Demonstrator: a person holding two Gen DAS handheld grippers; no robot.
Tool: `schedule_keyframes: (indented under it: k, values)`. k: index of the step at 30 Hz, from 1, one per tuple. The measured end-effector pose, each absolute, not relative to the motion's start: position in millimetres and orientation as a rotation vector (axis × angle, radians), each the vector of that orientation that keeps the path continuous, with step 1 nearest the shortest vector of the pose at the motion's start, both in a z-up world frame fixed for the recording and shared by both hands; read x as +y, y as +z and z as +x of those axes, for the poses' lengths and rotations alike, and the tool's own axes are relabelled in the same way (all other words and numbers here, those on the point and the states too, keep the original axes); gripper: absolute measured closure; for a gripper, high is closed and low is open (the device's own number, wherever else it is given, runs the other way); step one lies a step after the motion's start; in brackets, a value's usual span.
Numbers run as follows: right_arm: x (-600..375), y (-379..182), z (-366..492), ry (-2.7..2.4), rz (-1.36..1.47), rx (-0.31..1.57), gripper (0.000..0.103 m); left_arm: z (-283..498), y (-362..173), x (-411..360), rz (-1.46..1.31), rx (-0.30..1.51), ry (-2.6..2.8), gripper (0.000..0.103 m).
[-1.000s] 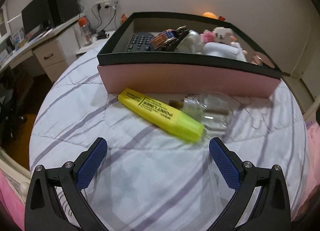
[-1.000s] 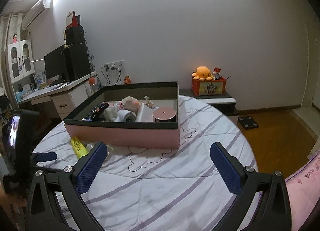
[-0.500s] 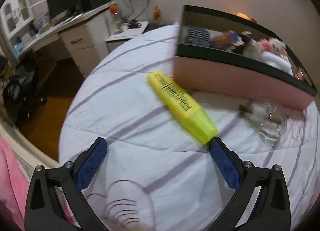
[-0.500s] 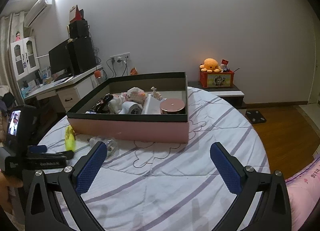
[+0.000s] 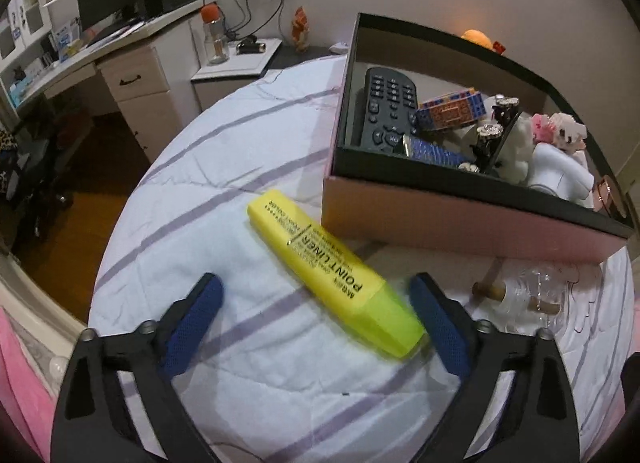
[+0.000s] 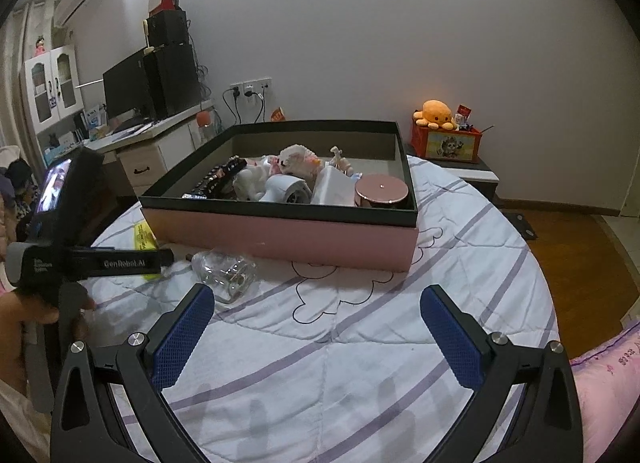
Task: Organize rigid objects
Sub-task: 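Grasp the yellow highlighter with the left tool while the right tool grasps the glass jar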
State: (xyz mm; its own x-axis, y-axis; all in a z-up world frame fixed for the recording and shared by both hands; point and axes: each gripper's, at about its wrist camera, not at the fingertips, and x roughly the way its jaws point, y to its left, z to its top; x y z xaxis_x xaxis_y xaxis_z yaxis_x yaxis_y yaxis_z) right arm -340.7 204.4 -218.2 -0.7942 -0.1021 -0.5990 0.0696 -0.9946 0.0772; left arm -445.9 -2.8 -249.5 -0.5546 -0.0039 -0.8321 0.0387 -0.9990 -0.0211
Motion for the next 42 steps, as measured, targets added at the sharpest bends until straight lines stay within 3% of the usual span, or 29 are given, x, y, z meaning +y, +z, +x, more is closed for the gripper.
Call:
schedule_keyframes:
  k: [5, 7, 9, 14, 18, 20, 21, 24, 25, 42]
  values:
    - [199.7, -219.5, -343.7, -2.877, 0.997, -0.077, 0.0, -435.8, -246.3, -14.2, 1.451, 0.052, -2.79, 0.042]
    - [196.4, -219.6, -344.7, -2.87, 1.003, -0.069, 0.0, -429.7, -244.6, -23.1, 1.465, 0.059, -2.811, 0.062]
    - [193.6, -219.7, -344.6, -2.865, 1.003, -0.064, 0.0, -422.4, -243.0, -36.0, 1.49, 0.111, -2.832, 0.075]
    - [185.0, -219.6, -345.7, -2.848, 1.009, -0.056, 0.0, -420.5, -241.5, -47.8, 1.486, 0.147, -2.842, 0.072]
    - [179.4, -219.2, -345.7, -2.835, 1.017, -0.038, 0.0, -431.6, -239.9, -39.0, 1.483, 0.079, -2.853, 0.041]
    - [178.9, -220.1, -344.9, -2.832, 1.027, -0.036, 0.0, -441.3, -240.7, -33.2, 1.48, 0.033, -2.869, 0.04]
    - [179.2, -220.5, -345.0, -2.833, 1.032, -0.039, 0.0, -445.1, -242.9, -30.9, 1.496, 0.027, -2.877, 0.042]
    - [180.4, -221.5, -345.6, -2.839, 1.051, -0.047, 0.0, -450.7, -246.6, -28.1, 1.48, -0.024, -2.882, 0.075]
    - [180.2, -221.6, -346.1, -2.841, 1.057, -0.05, 0.0, -450.3, -246.0, -29.6, 1.479, -0.002, -2.896, 0.076]
    - [114.3, -243.2, -411.1, -2.784, 1.275, -0.123, 0.0, -391.4, -229.5, -50.7, 1.45, 0.037, -3.029, 0.076]
